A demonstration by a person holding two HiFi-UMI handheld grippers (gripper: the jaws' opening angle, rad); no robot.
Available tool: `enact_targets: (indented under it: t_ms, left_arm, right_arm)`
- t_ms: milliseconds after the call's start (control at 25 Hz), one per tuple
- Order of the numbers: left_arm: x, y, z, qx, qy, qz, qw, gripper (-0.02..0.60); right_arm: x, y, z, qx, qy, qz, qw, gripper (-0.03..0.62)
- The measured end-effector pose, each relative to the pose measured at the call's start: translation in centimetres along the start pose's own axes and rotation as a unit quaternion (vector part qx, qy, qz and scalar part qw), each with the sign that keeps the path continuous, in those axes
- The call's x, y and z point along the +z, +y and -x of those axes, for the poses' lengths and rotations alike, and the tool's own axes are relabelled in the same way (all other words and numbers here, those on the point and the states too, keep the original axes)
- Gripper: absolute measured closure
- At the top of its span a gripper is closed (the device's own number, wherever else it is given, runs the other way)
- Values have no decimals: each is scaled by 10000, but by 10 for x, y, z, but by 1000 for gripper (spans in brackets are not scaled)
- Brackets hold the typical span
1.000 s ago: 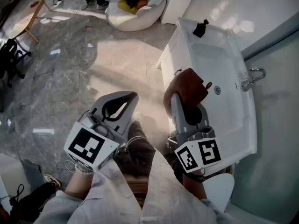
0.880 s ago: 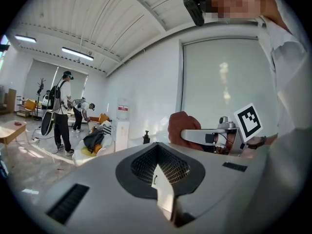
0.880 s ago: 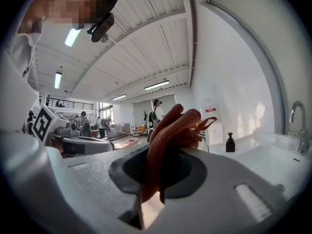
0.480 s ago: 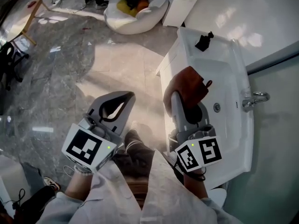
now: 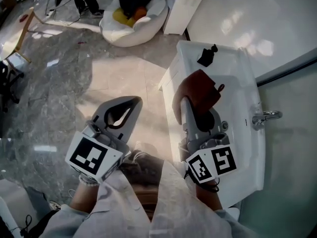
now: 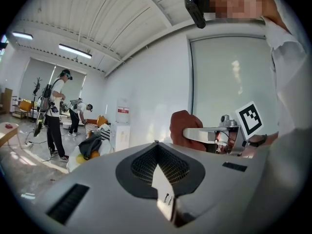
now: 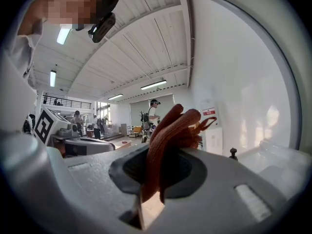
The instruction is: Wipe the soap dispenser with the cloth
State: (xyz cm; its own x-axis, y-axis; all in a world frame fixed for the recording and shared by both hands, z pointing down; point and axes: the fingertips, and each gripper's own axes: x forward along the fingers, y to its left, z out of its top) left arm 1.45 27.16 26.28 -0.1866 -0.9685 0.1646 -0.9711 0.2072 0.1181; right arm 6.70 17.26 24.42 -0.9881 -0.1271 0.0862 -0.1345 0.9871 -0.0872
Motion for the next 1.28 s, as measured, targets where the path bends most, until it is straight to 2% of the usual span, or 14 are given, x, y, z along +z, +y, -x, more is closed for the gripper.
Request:
enact_targets:
  t_ms: [120,240,400,600,960,1280]
  left_arm:
    - [8,6,-17,-61,-35,12,10000,577]
    - [14,14,-29,-63,-92,-172,9998,577]
    - [17,17,-38,-93,-42,-36,9999,577]
    - [19,22,-55,-267,-125,-229,9993,577]
    - [28,48,-109,-879,-139,-330,9955,577]
    - [51,100,-160,-1610,-34,-481,9858,577]
  right_arm:
    - [4,-16,-9,-103,5,35,9999,539]
    - [8,-29,-18,-151,-12,49,9999,539]
    - [10,-36,-25,-196,-11,40,9998,539]
    - [9,-51,-28,-389,-42,57,9992,539]
    - [7,-94,-41,-1256,-55,128,9920,539]
    - [22,-121,-89,-2106,-64,-31,9775,539]
